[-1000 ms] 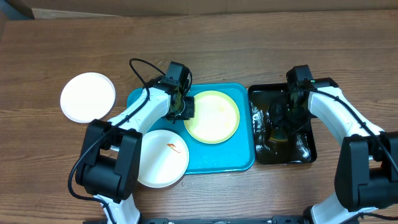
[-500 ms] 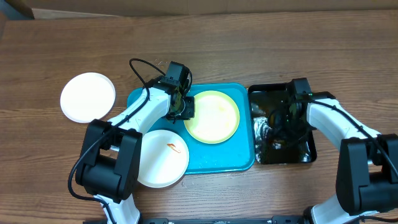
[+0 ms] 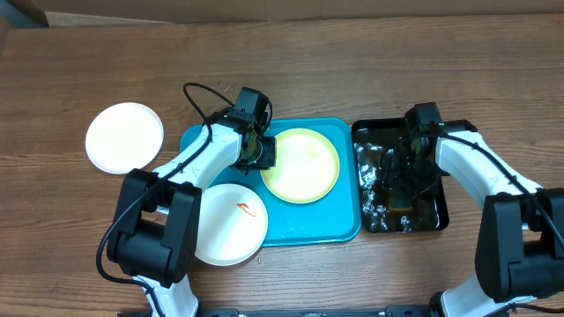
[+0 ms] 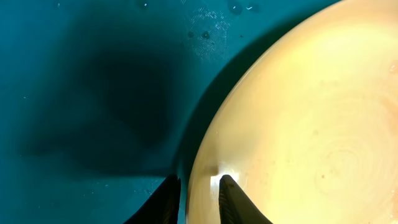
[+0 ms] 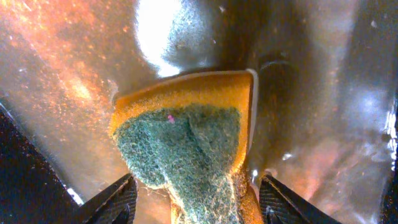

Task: Clean dirty plates on tray and stack at the side
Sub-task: 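Move the sponge back into the black basin and rinse it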

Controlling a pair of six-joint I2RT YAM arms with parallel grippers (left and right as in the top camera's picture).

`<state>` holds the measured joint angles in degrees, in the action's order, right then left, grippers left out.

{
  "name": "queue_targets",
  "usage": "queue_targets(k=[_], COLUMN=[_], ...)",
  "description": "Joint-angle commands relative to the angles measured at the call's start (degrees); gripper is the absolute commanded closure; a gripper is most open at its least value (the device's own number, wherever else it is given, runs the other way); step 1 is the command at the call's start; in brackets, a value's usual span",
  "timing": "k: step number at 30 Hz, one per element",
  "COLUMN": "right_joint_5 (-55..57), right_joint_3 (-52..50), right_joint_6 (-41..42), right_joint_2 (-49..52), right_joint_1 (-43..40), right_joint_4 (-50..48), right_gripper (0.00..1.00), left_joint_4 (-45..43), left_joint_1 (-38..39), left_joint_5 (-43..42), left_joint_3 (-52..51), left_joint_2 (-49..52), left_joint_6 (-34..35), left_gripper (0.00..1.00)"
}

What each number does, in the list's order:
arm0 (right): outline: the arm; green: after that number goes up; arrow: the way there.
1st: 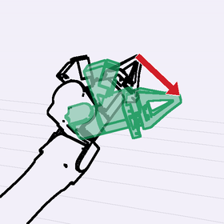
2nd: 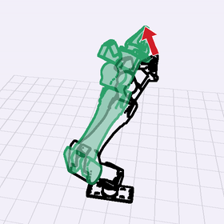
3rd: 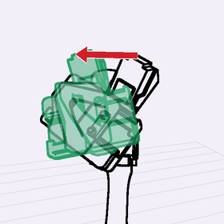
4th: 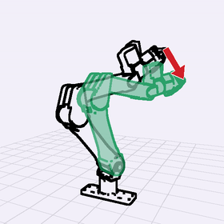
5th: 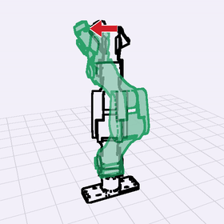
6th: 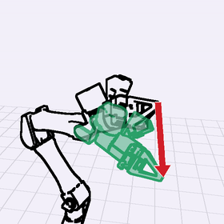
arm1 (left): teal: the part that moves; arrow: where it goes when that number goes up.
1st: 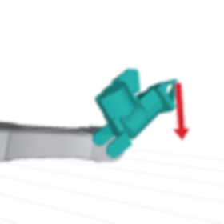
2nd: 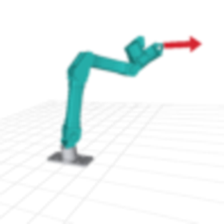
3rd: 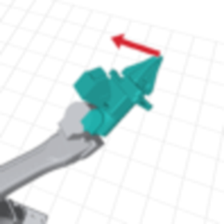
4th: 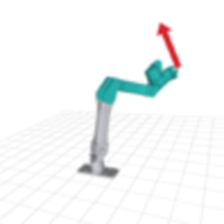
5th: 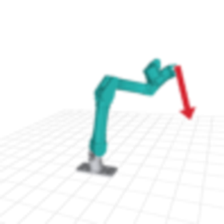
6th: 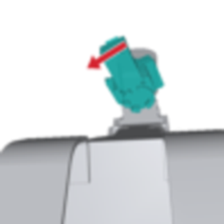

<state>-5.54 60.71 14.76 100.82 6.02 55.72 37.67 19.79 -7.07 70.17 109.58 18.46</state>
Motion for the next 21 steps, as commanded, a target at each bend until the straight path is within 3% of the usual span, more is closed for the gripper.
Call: queue_targets(k=[1,10,11,12,13,14,17,18,19,20,21], right_joint_5=[0.6,1.0,1.0,1.0,1.0,1.0,1.0,1.0,1.0,1.0,1.0], right_joint_3=[1.0,-2.3,-2.6,-2.9,-3.0,-3.0,-2.5,-2.1,-1.4,-0.5,0.4], right_joint_6=[0.0,0.0,0.0,0.0,0.0,0.0,0.0,0.0,0.0,0.0,0.0], right_joint_2=[0.2,0.3,0.4,0.5,0.5,0.5,0.5,0.5,0.4,0.4,0.5], right_joint_1=[0.0,0.0,0.0,0.0,0.0,0.0,0.0,-0.1,-0.2,-0.3,-0.3], right_joint_4=[0.1,-4.5,-5.1,-5.4,-5.5,-5.5,-4.9,-4.6,-4.1,-3.5,-3.1], right_gripper=[0.37,0.44,0.51,0.67,0.89,0.96,0.96,0.9,0.63,0.47,0.41], left_joint_4=[-0.2,-0.3,-0.2,-0.2,-0.2,-0.2,-0.2,-0.2,-0.2,-0.2,-0.2], left_joint_1=[0.1,0.1,0.1,0.1,0.1,0.1,0.1,0.1,0.1,0.1,0.1], left_joint_5=[-0.5,-0.5,-0.5,-0.5,-0.5,-0.5,-0.5,-0.5,-0.5,-0.5,-0.5], left_joint_3=[0.7,0.7,0.7,0.7,0.7,0.7,0.7,0.7,0.7,0.7,0.7], left_joint_2=[-0.1,-0.1,-0.1,-0.1,-0.1,-0.1,-0.1,-0.1,-0.1,-0.1,-0.1], left_joint_6=[0.0,0.0,0.0,0.0,0.0,0.0,0.0,0.0,0.0,0.0,0.0], left_gripper=[0.76,0.76,0.76,0.76,0.76,0.76,0.76,0.76,0.76,0.76,0.76])
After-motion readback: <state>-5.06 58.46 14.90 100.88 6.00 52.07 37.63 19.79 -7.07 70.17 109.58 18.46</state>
